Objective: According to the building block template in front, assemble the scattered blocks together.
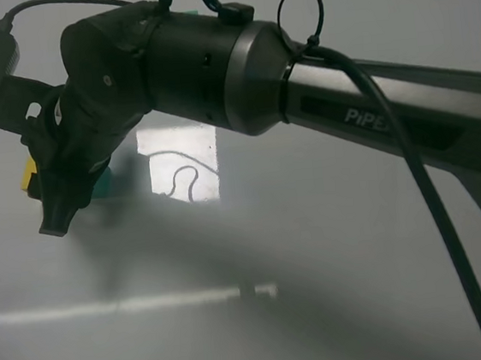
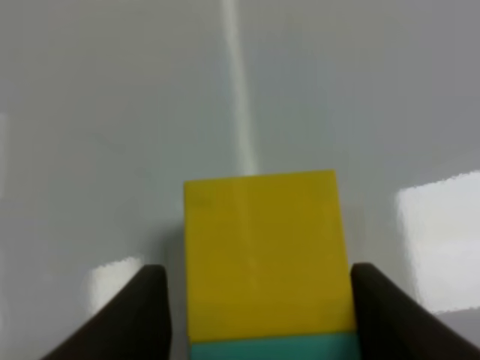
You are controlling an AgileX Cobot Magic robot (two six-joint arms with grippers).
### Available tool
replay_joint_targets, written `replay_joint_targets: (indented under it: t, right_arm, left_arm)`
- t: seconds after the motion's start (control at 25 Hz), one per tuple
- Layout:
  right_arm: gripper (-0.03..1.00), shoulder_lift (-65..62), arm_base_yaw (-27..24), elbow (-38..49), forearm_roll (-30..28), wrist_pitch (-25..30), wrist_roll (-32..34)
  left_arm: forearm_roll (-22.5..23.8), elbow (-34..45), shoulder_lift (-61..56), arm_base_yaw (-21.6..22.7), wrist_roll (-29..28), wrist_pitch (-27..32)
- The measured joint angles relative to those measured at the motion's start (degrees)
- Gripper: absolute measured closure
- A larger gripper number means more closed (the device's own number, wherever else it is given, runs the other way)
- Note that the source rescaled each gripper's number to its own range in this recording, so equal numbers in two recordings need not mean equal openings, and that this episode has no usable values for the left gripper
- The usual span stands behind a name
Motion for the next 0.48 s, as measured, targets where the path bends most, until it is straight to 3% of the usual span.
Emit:
replay_joint_targets:
  t: [0.12,0.16,0.48]
  right_arm:
    - [0.94,0.18,-0.26,0.00,-0.25,0.00,0.00]
    - [0.96,0.25,-0.31,0.00,-0.25,-0.07,0.00]
    - [0.96,0.25,-0.37,-0.01,-0.29,-0.02,0.06]
  left_arm:
    - [0.00,0.00,0.00,0.00,0.00,0.00]
    - [0.00,0.00,0.00,0.00,0.00,0.00]
    - [0.00,0.00,0.00,0.00,0.00,-0.04]
